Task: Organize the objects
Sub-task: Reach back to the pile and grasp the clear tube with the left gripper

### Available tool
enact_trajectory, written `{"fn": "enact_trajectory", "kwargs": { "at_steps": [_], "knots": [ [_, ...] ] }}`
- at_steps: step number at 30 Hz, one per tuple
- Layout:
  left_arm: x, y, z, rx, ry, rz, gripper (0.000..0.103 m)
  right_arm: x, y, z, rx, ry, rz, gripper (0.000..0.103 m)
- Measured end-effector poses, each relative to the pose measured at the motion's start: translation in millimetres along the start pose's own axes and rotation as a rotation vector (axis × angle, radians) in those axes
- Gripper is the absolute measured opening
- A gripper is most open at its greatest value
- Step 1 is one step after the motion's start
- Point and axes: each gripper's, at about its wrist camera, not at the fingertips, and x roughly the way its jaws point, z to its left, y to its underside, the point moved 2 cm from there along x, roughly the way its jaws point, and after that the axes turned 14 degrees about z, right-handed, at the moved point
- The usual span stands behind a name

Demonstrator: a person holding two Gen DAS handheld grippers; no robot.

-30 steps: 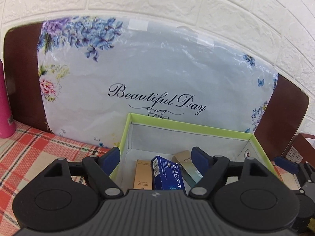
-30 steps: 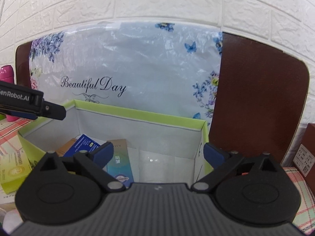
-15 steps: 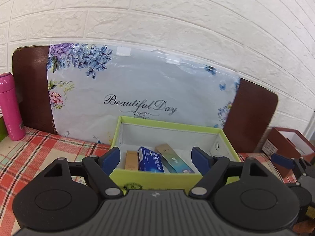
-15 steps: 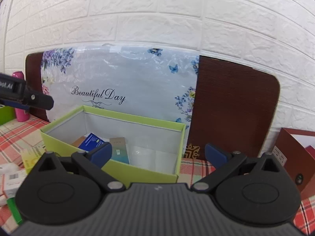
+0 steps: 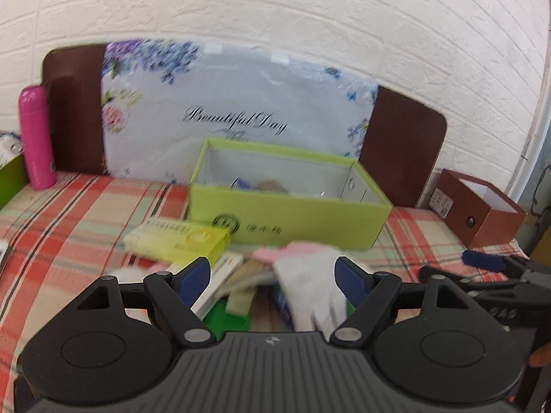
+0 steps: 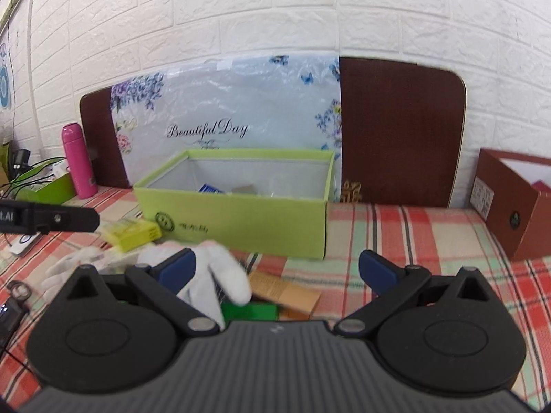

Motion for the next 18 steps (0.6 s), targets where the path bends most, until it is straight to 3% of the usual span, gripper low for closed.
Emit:
{"fn": "enact_trajectory", "kwargs": {
  "at_steps": [4,9,18],
  "knots": [
    [-3,26,22,-0.061,-0.035,0.049,0.082,-20,15,6,-0.043,-0.026,0.015,0.103],
    [-6,52,38,-0.136,-0.026,0.094,0.082,-35,31,12,-0.093,-0.059,0.044,0.103],
    [1,76,35,-0.121,-0.009,0.135,0.081,4,64,31,-0.111,-0.124,0.178,0.103]
  ]
}}
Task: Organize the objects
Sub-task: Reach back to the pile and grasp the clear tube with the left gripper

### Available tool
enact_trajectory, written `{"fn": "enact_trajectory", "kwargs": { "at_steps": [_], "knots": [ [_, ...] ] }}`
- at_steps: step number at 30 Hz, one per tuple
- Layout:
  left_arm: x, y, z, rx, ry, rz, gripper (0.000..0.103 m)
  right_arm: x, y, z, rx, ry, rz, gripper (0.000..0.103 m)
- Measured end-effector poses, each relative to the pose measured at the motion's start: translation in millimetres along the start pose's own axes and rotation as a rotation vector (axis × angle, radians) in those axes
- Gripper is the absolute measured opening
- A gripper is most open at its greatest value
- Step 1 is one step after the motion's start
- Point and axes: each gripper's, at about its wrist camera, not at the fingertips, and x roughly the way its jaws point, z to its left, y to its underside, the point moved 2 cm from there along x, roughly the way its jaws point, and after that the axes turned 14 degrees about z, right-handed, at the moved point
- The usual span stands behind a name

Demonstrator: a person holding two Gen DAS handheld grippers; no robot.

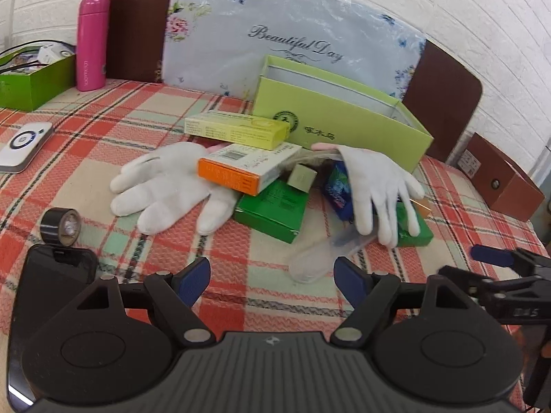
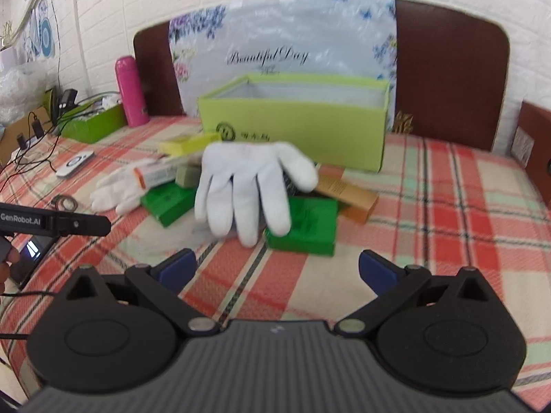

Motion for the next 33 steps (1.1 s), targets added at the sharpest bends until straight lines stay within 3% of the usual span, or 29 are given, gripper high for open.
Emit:
{"fn": "enact_trajectory", "kwargs": {
  "at_steps": [4,7,9,12,16,19,21,23,27,33],
  "knots": [
    [7,-5,-16,0.084,0.061,-0.010,0.072,17,-5,-2,-0.003,0.031,0.017,0.098],
    [21,-11,-29,0.154,0.062,0.003,0.063,27,-12,-10,0.021,0.073,0.030,0.093],
    [32,-15,-35,0.183,0.072,0.031,0.048,34,-15,-14,0.016,0.091,0.046,0.089],
    [44,-18,-38,0.199,0.058,0.056,0.047,47,-16,-16,0.012,0.097,0.067,0.087],
    [57,-22,-42,0.217,0.022,0.053,0.055,59,-21,-11,-0.015,0.091,0.071,0.087],
    [68,-22,-46,0.224,0.019,0.085,0.056,67,-25,-5,-0.040,0.096,0.060,0.086],
    [71,-19,-51,0.260,-0.009,0.074,0.049,73,-26,-5,-0.049,0.114,0.062,0.068],
    [70,-16,-56,0.291,-0.021,0.072,0.045,74,-25,-7,-0.038,0.115,0.060,0.063],
    [65,-12,-55,0.288,-0.005,0.084,0.038,68,-20,-11,-0.028,0.111,0.062,0.063],
    [45,7,-48,0.277,-0.043,0.108,0.031,48,-1,-10,-0.028,0.097,0.098,0.063]
  ]
}}
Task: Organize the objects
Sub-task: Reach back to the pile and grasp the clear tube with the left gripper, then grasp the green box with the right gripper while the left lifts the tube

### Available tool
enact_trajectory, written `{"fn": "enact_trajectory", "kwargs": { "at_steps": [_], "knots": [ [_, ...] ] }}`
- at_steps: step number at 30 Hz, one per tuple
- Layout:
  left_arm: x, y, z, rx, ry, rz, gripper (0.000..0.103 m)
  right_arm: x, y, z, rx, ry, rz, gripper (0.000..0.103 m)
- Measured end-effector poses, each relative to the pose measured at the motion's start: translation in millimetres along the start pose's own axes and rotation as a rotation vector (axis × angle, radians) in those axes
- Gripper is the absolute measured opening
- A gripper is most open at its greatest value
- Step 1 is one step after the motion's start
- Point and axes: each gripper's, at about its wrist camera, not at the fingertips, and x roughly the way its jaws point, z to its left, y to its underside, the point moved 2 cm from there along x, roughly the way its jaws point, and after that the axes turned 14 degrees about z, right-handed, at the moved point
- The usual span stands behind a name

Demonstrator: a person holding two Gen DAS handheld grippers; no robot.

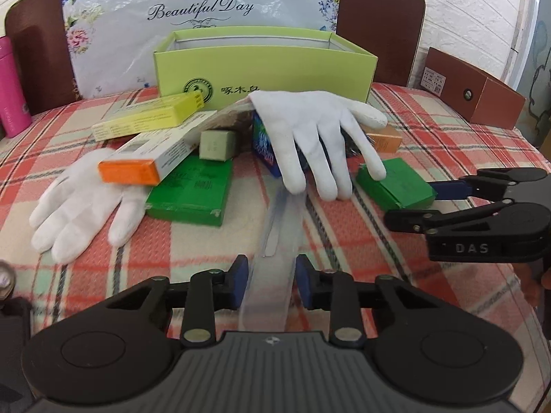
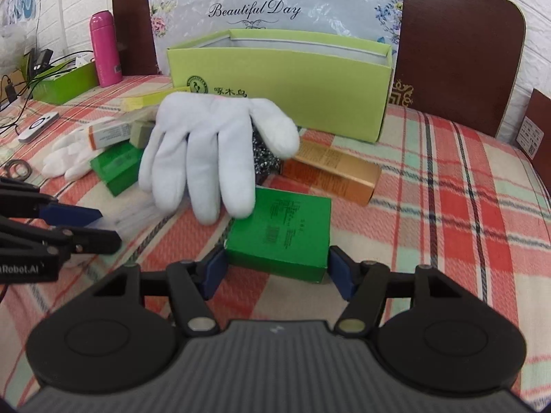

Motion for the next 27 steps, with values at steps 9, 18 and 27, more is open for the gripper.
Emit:
{"fn": "enact_trajectory", "kwargs": {
  "at_steps": [9,18,27],
  "knots": [
    [-1,6,-12,0.004,0.016,-0.017,0.042,-26,38,13,-0.053,-0.017,0.028,0.063],
    [6,-2,-18,0.012,0.027,-0.018,0.038,-24,37,14,-0.034,-0.002,0.024,0.070],
    [12,-6,-22,0.023,0.012,-0.031,0.040,-17,31,14,-0.001,0.007,0.009,0.072]
  ]
}}
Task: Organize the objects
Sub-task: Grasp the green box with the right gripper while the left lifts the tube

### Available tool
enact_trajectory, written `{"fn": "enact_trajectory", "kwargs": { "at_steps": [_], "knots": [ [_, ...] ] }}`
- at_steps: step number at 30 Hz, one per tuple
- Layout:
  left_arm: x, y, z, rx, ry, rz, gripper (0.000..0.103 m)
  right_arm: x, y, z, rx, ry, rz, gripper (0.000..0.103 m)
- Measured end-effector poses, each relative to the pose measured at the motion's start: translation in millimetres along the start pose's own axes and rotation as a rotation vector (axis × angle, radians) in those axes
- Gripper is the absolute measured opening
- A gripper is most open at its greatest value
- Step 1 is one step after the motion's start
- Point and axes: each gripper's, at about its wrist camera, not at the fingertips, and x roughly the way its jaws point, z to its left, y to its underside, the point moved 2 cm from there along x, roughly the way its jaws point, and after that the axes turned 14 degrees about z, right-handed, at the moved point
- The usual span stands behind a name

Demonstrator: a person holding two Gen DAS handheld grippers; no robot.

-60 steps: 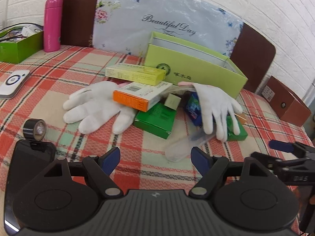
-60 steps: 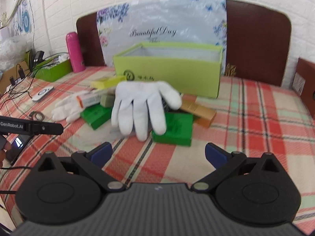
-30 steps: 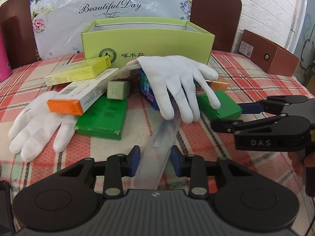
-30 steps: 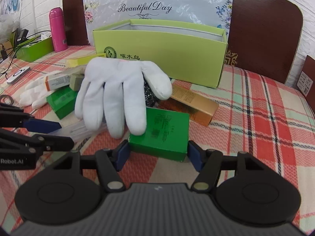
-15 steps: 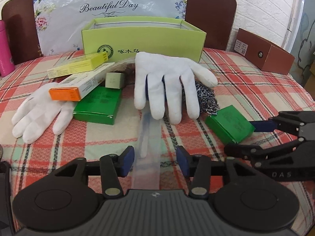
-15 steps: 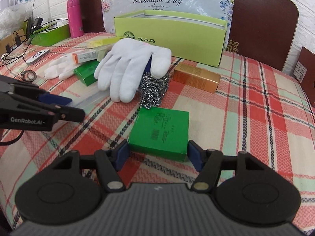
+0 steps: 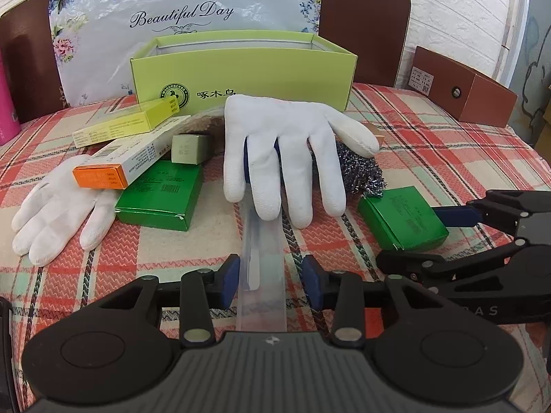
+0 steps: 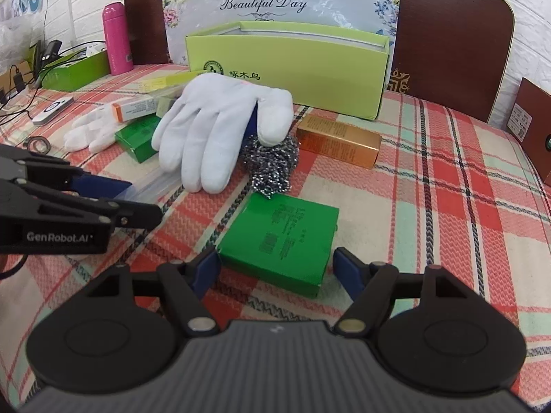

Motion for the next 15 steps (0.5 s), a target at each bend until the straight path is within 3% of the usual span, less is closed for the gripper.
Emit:
{"fn": "enact_trajectory", "kwargs": {
  "at_steps": [8,11,15],
  "knots": [
    [5,-5,-1,0.002,-0.009,-0.009,0.038,-1,1,2,-0.007,-0.002,-0.002,0.068],
    [3,-5,-1,0.007,-0.002,-0.008,0.028,-4,3,2,-0.013,-0.002,0.006,0.067],
    [-2,-4,2,-0.007,0.018,0.000,0.028,-13,6,0,-0.015,0.007,0.008,0.067]
  ]
}}
